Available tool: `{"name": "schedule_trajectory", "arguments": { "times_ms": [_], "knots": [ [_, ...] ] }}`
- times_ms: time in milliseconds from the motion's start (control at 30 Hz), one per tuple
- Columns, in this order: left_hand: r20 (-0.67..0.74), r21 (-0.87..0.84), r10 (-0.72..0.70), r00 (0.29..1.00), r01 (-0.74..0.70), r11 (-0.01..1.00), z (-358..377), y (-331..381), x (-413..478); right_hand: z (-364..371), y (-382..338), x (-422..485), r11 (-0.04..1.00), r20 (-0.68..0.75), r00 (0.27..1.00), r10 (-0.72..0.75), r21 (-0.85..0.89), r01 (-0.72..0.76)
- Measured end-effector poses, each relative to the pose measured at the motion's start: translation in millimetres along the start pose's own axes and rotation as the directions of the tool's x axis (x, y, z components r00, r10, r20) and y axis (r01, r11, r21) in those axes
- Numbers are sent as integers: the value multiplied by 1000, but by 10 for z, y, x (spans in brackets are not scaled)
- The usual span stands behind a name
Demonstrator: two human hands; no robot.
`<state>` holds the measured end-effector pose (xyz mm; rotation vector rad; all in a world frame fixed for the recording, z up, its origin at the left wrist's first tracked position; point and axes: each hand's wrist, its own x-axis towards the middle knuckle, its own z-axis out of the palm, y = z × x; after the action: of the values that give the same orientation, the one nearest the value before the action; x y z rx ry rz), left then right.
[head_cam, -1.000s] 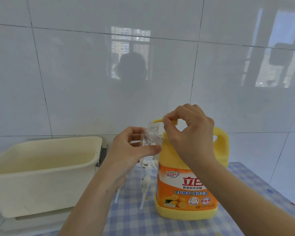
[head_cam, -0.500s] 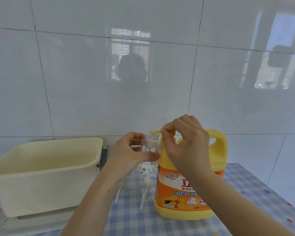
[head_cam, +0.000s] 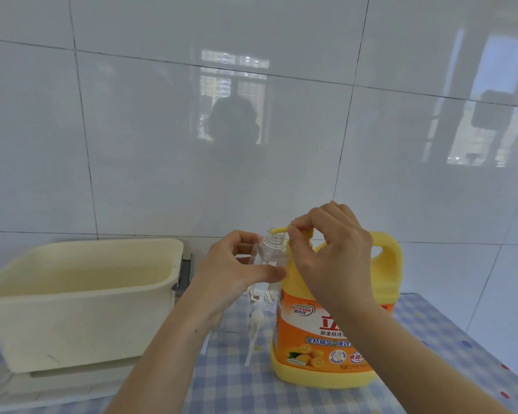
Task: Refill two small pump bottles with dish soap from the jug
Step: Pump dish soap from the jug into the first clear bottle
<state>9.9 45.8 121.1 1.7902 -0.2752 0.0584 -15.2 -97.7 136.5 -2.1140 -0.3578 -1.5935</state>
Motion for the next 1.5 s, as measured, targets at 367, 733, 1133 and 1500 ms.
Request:
{"name": "schedule_trajectory", "arguments": {
  "times_ms": [367, 733, 1133, 1500],
  "knots": [
    [-27, -111, 33, 999, -36, 993, -25, 91, -33, -43, -63, 233, 986, 24, 990, 141, 90, -143],
    [-29, -109, 51, 998, -54, 993, 8, 102, -52, -33, -52, 263, 994, 35, 995, 95, 47, -97],
    [-40, -108, 45, 998, -49, 993, 22, 97, -38, -34, 34, 203, 994, 17, 997, 78, 82, -79],
    [-29, -23, 41, 999, -41, 999, 7, 7, -23, 40, 68, 10, 999, -12, 1000, 8, 32, -8]
  ]
}}
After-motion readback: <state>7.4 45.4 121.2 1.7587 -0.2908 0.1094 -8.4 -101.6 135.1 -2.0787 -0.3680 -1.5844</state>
